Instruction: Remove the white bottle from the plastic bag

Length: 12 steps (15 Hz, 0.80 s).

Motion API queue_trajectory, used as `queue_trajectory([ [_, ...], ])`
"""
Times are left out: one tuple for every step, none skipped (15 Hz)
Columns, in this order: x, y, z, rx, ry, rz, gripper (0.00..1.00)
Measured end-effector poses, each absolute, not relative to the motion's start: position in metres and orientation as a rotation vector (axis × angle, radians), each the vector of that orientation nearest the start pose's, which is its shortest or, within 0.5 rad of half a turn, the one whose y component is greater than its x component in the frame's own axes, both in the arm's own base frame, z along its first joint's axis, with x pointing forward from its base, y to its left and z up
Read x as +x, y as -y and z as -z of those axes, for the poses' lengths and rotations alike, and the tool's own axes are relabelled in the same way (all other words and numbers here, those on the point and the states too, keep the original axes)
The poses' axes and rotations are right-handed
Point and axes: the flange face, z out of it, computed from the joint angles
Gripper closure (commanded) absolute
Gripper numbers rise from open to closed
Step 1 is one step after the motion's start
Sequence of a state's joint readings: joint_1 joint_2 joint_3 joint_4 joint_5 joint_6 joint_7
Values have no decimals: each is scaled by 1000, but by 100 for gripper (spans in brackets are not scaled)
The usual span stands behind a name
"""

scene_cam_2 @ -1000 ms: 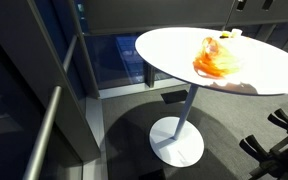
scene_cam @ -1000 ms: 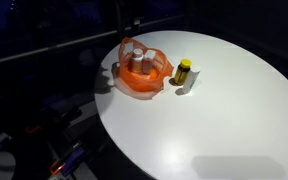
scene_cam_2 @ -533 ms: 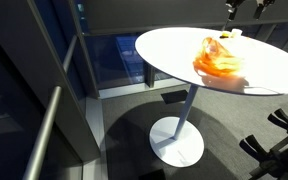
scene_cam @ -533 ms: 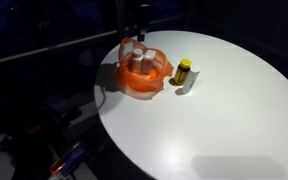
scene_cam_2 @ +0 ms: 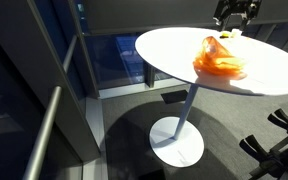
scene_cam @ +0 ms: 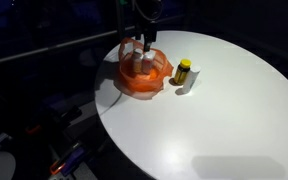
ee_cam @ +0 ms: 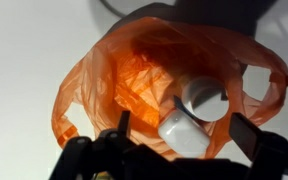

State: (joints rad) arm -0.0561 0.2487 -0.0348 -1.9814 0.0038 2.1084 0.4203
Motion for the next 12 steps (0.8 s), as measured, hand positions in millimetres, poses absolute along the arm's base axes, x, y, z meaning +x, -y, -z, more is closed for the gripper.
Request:
queue_trajectory([
  [588,51,-327,-3055,-800,-198,0],
  [591,49,-321,-3057,-796,-208,0],
  [594,48,-315,-3059,-791,-218,0],
  [598,46,-311,-3062,-787,-226,0],
  [600,44,-305,-3064,-782,-234,0],
  [603,43,-301,-3066,-777,-242,0],
  [605,41,-297,-3068,-773,-249,0],
  [606,39,-293,-3071,-767,-256,0],
  [607,36,-290,-3073,-761,-262,0],
  [607,34,-288,-3075,-755,-267,0],
  [608,31,-286,-3077,-749,-271,0],
  [608,29,-284,-3080,-742,-275,0],
])
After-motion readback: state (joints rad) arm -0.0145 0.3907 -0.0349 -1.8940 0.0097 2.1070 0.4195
